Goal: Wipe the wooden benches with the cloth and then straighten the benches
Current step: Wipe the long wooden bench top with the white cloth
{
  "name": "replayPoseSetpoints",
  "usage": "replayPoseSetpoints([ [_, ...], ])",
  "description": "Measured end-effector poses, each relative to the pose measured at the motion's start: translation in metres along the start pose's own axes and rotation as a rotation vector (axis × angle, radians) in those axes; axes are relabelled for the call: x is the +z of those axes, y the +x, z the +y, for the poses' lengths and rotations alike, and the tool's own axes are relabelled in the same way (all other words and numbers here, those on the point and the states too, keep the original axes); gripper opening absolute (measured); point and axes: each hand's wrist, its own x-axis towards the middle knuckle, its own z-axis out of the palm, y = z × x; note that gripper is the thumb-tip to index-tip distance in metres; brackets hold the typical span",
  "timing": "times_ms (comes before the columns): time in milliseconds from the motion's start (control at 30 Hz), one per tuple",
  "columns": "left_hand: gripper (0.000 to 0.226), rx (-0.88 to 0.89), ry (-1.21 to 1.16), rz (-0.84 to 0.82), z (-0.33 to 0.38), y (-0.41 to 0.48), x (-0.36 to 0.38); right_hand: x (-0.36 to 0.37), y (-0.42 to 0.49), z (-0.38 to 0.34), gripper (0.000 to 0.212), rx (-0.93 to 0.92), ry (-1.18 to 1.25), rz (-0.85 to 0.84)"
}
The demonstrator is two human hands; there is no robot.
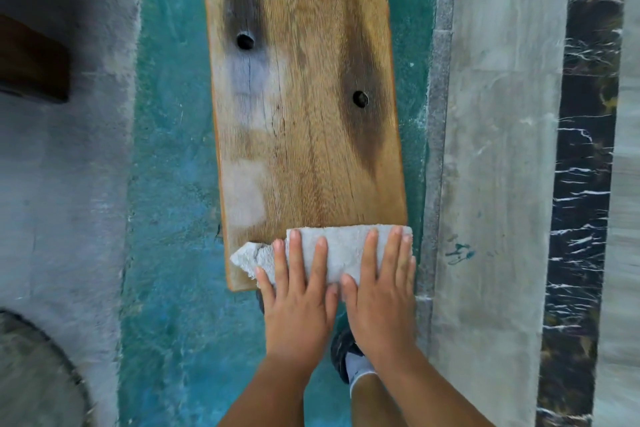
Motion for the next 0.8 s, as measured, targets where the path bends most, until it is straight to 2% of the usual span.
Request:
replayPoseSetpoints([
  [133, 0.062, -0.088, -0.088, 0.001, -0.008, 0.016, -0.015, -0.009, 0.018, -0.016, 0.075, -0.086, 0.005, 0.019],
  [233, 0.062, -0.136, -0.090, 0.046, -0.027, 0.041, -0.024, -0.019, 0.056, -0.041, 0.082, -0.142, -0.006, 0.046],
  [567, 0.060, -0.003, 0.010, 0.152, -0.052, 0.176, -0.069, -0.050, 0.172, -0.082, 0.089, -0.077, -0.026, 0.126],
  [800, 0.060, 0.035, 0.015, 0.179, -0.049, 0.268, -0.114, -0.090, 0.256, -0.108, 0.089, -0.012, -0.044, 0.103],
])
